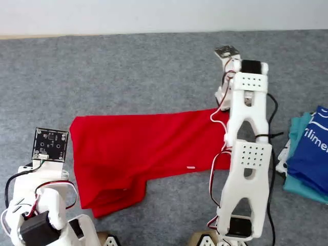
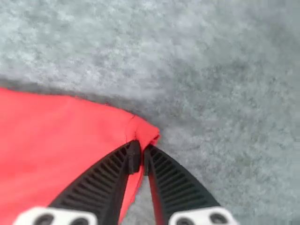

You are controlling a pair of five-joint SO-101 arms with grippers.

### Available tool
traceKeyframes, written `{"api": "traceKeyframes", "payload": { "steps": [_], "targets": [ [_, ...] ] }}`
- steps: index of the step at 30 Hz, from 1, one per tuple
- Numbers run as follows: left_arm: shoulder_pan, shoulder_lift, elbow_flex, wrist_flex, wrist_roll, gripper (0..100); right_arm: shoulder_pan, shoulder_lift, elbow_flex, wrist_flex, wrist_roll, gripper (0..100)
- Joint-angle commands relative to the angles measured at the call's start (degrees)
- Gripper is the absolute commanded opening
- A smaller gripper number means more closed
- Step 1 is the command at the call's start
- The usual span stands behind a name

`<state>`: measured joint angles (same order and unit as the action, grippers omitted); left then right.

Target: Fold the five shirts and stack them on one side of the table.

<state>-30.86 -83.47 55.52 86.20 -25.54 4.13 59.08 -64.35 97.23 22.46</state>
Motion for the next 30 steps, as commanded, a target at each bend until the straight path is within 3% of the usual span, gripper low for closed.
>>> {"api": "traceKeyframes", "payload": {
  "steps": [1,3,16,21,28,30],
  "targets": [
    [-0.26,-0.35,-0.57,-1.14,0.09,0,2.42,-1.89,-3.69,3.38,0.53,14.0],
    [-0.26,-0.35,-0.66,-1.14,0.09,0,2.95,-2.86,-5.27,5.67,0.35,18.8],
    [-1.23,-0.09,-8.66,-0.88,0.35,0,-0.13,-19.47,-0.35,5.76,1.32,19.0],
    [-13.8,0.0,-7.6,-3.25,0.09,0,-5.14,-31.6,16.53,5.76,8.7,18.5],
    [-28.48,0.0,-1.63,-9.93,0.0,0,-15.96,-47.96,42.99,5.67,8.79,0.8],
    [-30.51,0.0,0.04,-9.85,-0.97,0,-19.56,-51.47,49.05,5.67,8.0,1.2]
  ]
}}
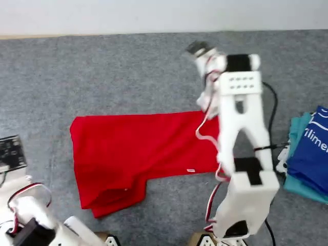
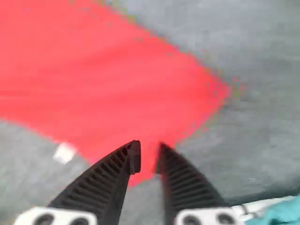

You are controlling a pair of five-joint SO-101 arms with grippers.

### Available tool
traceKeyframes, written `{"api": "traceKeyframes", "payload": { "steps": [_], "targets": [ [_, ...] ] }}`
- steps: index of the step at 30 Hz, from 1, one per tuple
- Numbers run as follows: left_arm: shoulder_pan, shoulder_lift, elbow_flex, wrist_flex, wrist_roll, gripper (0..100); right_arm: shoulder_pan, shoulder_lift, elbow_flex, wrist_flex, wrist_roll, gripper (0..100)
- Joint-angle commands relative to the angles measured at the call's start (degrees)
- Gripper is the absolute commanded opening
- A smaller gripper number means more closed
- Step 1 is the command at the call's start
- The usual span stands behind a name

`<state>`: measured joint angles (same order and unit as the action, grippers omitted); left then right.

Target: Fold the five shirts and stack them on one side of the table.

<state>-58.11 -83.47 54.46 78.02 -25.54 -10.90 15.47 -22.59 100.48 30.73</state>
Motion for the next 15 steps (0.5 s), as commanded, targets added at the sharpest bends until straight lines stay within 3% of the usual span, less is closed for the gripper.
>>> {"api": "traceKeyframes", "payload": {
  "steps": [1,8,15],
  "targets": [
    [-3.96,-0.09,1.98,-1.58,-1.58,0,-6.29,-9.54,9.93,2.42,-1.93,0.9],
    [-6.59,-0.18,7.34,-1.67,-1.93,0,-19.03,-20.7,25.67,1.63,-5.36,0.9],
    [-6.33,-0.26,8.4,-1.76,-1.93,0,-26.95,-30.64,39.82,-8.22,10.64,0.9]
  ]
}}
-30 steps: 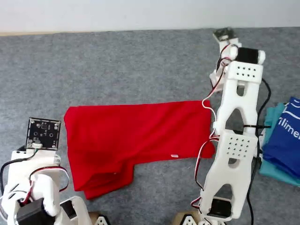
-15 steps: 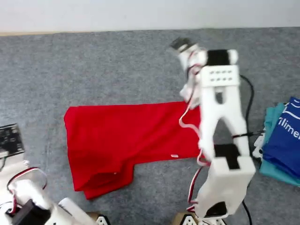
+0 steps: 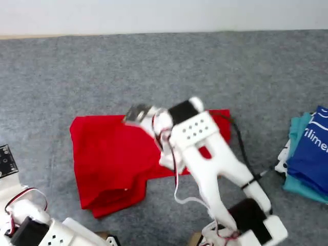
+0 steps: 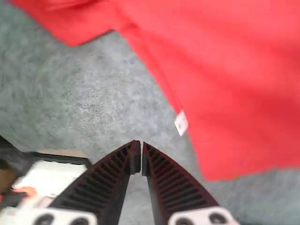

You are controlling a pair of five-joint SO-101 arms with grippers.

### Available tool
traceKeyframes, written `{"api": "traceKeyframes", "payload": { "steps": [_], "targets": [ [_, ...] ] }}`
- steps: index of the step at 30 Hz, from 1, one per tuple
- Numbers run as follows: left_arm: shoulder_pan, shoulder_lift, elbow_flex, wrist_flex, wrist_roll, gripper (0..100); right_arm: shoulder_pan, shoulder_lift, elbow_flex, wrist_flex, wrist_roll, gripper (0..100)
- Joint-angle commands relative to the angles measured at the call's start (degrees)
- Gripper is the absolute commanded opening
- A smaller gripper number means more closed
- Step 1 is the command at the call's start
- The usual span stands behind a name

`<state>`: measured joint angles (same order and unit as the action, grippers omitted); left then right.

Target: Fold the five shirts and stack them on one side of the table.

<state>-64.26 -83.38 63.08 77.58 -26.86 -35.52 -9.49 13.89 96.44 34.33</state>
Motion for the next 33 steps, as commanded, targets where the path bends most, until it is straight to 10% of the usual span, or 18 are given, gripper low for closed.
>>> {"api": "traceKeyframes", "payload": {
  "steps": [1,9,16,25,33],
  "targets": [
    [-0.18,-0.35,-0.13,-1.32,-0.62,0,-3.12,-6.81,5.19,-6.11,10.11,0.9],
    [-0.18,-0.35,-0.13,-1.32,-0.62,0,-14.55,-9.89,10.73,-12.53,19.25,1.0],
    [-0.35,-0.35,-0.13,-1.23,-0.62,0,-21.41,-9.63,10.81,-19.12,17.58,21.6],
    [-0.7,-0.18,1.89,-1.05,-1.67,0,-23.87,-9.63,10.9,-20.26,11.96,22.4],
    [-13.1,-0.09,0.57,-4.84,-2.37,0,-24.22,-9.63,13.1,-20.97,7.47,22.4]
  ]
}}
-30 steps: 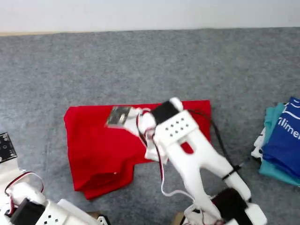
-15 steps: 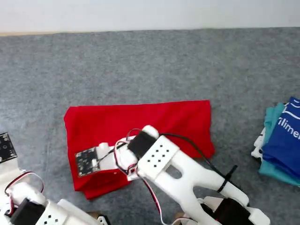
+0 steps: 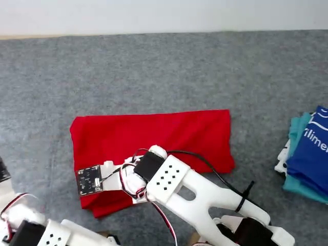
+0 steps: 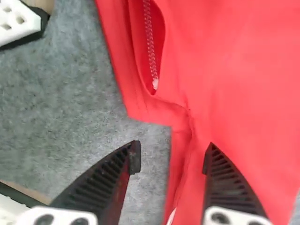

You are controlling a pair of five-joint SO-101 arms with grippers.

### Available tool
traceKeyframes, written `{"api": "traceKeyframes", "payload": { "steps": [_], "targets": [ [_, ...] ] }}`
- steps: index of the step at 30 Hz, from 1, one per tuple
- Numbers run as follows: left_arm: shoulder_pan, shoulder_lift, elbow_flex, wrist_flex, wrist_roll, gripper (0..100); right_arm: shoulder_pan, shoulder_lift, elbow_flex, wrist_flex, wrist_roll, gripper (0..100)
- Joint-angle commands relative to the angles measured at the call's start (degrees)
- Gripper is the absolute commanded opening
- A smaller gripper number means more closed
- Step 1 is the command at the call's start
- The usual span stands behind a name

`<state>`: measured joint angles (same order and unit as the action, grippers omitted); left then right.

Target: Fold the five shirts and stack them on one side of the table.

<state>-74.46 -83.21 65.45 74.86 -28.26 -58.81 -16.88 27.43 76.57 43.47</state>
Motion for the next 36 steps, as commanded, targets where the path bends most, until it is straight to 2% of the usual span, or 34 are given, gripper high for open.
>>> {"api": "traceKeyframes", "payload": {
  "steps": [1,8,13,25,36],
  "targets": [
    [-2.9,-0.35,-1.54,-2.11,-1.58,0,-0.92,-2.24,-0.35,-1.98,-2.11,22.4],
    [-2.73,-0.53,0.22,-2.11,-1.85,0,-0.92,-2.15,6.07,-13.32,-2.11,22.4],
    [-2.73,-0.53,0.31,-2.02,-1.85,0,-0.92,3.03,6.86,-16.22,-2.02,22.4],
    [-2.73,-0.53,2.51,-2.11,-2.02,0,-3.56,15.52,-9.93,-7.43,-1.85,22.4],
    [-2.64,-0.53,2.51,-2.11,-2.02,0,-4.62,18.42,-11.43,-6.11,-1.85,22.4]
  ]
}}
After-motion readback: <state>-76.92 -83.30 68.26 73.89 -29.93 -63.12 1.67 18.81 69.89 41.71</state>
